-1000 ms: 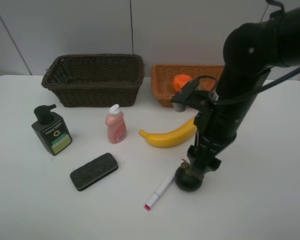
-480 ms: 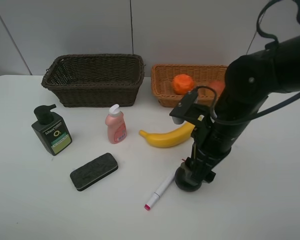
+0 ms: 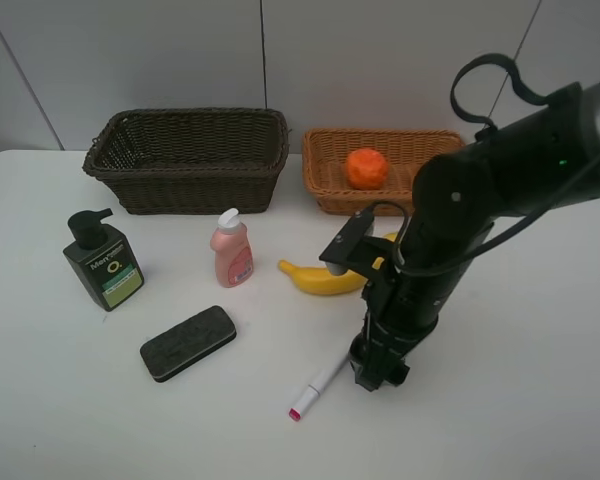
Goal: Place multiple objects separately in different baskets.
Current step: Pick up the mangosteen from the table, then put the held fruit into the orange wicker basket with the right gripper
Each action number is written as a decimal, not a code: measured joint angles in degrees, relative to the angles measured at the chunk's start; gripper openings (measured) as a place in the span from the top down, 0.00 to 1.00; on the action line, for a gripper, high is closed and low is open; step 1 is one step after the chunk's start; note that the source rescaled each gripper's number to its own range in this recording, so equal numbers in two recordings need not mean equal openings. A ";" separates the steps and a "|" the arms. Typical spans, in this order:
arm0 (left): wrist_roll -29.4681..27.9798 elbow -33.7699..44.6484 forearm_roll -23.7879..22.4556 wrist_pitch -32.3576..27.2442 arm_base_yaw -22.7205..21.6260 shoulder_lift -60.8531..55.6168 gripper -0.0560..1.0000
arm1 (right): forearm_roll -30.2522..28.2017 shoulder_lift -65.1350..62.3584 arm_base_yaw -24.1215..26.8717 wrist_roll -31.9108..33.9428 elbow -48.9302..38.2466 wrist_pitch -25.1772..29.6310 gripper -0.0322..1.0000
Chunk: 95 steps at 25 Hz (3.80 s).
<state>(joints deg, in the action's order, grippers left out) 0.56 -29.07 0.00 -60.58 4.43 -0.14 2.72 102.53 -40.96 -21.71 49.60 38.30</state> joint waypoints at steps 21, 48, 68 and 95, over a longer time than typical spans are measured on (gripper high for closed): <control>0.00 0.00 0.00 0.00 0.00 0.00 0.00 | 3.16 2.17 0.00 0.00 0.00 -1.36 0.24; 0.00 0.00 0.00 -0.05 0.00 0.00 0.00 | -12.43 -6.87 3.39 12.54 19.74 13.74 0.24; 0.00 0.00 0.00 -0.05 0.00 0.00 0.00 | -15.03 10.86 26.18 23.82 29.65 -20.79 0.24; 0.00 0.00 -0.30 -0.05 0.00 0.00 0.00 | -10.72 13.81 26.18 24.06 29.65 -24.16 0.02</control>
<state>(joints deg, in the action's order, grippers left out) 0.56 -29.07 -0.30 -60.63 4.43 -0.14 -7.99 116.34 -14.78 2.35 79.25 14.14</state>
